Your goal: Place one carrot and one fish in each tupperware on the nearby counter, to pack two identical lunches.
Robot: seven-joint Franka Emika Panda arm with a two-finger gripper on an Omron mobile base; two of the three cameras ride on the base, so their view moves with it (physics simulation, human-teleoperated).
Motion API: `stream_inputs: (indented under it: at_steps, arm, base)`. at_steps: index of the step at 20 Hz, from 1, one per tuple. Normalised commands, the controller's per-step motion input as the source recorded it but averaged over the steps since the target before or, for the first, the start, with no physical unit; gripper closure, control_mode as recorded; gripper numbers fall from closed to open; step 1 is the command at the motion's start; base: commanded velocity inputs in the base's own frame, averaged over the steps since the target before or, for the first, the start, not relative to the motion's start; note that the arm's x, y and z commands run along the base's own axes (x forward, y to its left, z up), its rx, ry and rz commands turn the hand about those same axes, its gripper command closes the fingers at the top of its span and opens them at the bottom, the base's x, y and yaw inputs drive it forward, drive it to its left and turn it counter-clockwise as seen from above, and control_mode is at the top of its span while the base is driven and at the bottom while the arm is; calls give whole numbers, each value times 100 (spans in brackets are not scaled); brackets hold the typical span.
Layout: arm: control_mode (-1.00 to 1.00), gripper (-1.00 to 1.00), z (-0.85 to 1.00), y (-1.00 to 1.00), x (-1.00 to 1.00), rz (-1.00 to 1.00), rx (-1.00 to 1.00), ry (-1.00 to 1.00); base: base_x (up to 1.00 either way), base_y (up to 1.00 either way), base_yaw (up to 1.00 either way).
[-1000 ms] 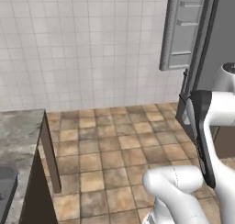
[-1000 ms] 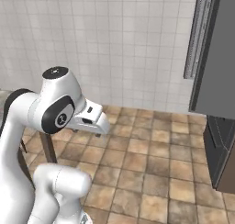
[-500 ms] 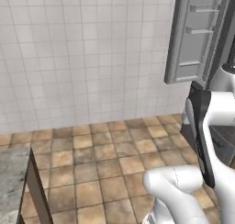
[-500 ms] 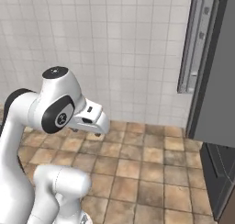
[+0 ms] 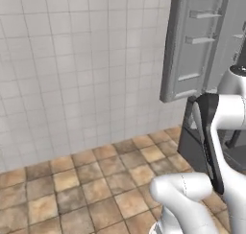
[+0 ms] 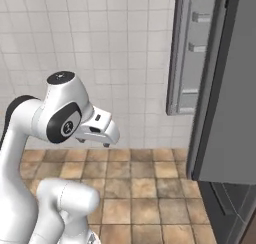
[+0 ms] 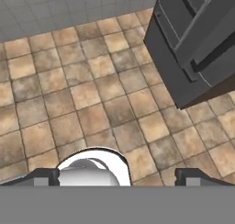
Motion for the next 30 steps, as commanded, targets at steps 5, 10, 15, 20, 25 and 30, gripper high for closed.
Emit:
stream_inputs:
  at_steps: [5,10,15,20,25,30]
  arm:
    - [100,-100,0,0,0,0,0,0]
    - [100,-100,0,0,0,0,0,0]
    - [100,-100,0,0,0,0,0,0]
    - [100,-100,0,0,0,0,0,0]
    - [100,-100,0,0,0,0,0,0]
    - [100,-100,0,0,0,0,0,0]
  base:
    - [79,28,-42]
    - [77,42,-44]
    - [41,36,-47]
    - [19,27,-52]
    - [37,56,-53]
    - [60,87,-45]
